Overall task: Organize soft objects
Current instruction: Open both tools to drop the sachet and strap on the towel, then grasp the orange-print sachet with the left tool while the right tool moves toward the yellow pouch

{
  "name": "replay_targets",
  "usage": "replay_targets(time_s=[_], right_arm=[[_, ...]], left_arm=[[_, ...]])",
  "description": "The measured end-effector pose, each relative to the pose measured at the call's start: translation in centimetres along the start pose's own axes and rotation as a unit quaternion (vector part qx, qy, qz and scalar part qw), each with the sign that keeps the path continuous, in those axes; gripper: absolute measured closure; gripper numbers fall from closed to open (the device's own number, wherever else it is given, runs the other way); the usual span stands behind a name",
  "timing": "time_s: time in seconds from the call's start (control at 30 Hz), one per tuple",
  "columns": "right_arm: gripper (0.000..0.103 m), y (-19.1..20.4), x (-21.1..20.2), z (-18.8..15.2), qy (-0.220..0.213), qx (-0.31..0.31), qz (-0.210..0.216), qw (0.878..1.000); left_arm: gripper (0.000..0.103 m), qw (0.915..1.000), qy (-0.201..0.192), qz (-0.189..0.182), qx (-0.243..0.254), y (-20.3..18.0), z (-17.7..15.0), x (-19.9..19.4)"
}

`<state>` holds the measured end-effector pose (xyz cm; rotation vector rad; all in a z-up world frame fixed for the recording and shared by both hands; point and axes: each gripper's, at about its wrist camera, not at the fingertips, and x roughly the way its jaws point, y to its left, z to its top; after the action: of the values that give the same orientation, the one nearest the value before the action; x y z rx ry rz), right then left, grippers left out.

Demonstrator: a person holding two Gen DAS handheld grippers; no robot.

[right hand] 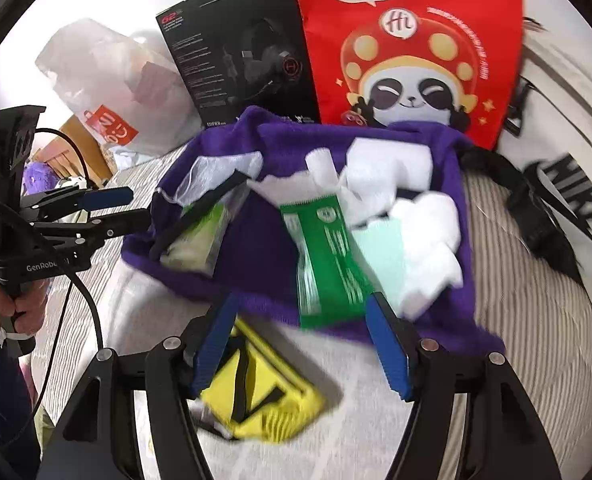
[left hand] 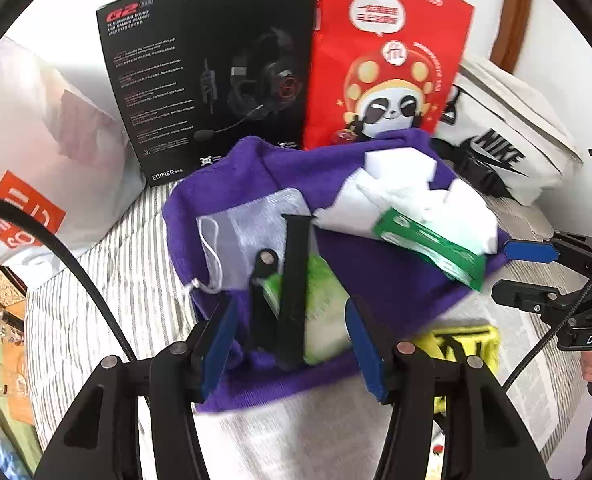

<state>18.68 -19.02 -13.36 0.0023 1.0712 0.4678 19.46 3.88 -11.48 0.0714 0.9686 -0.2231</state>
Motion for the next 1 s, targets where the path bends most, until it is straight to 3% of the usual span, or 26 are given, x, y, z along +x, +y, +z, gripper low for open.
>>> replay_targets(time_s=[0.4,0.53,0.73,1.0], right_arm=[[0.036,-1.1,-2.0,-6.8,0.018,0.034,-0.014,0.999],[0.036,-1.5,-2.2,-8.3,0.021,0.046,-0.019,0.999],[0.036,-2.7,-3.4,-10.1,0.015,0.069,-0.028,0.997],[0.036,-4.6,-6.1,-13.0,0.004,0.094,-0.051,0.994]], left_arm=[[0.049,0.9987,0.017,-0.032,0.035,-4.7,-6.3,-1.7],[0.036,0.9963,0.018,-0.065,0.053,-6.5,-8.9,-2.1],[0.029,0.9906,0.024,-0.099,0.092,-8.8,-12.6,-2.5],[0.024,0.9845,0.032,-0.108,0.135,-10.6,-15.3,-1.8]])
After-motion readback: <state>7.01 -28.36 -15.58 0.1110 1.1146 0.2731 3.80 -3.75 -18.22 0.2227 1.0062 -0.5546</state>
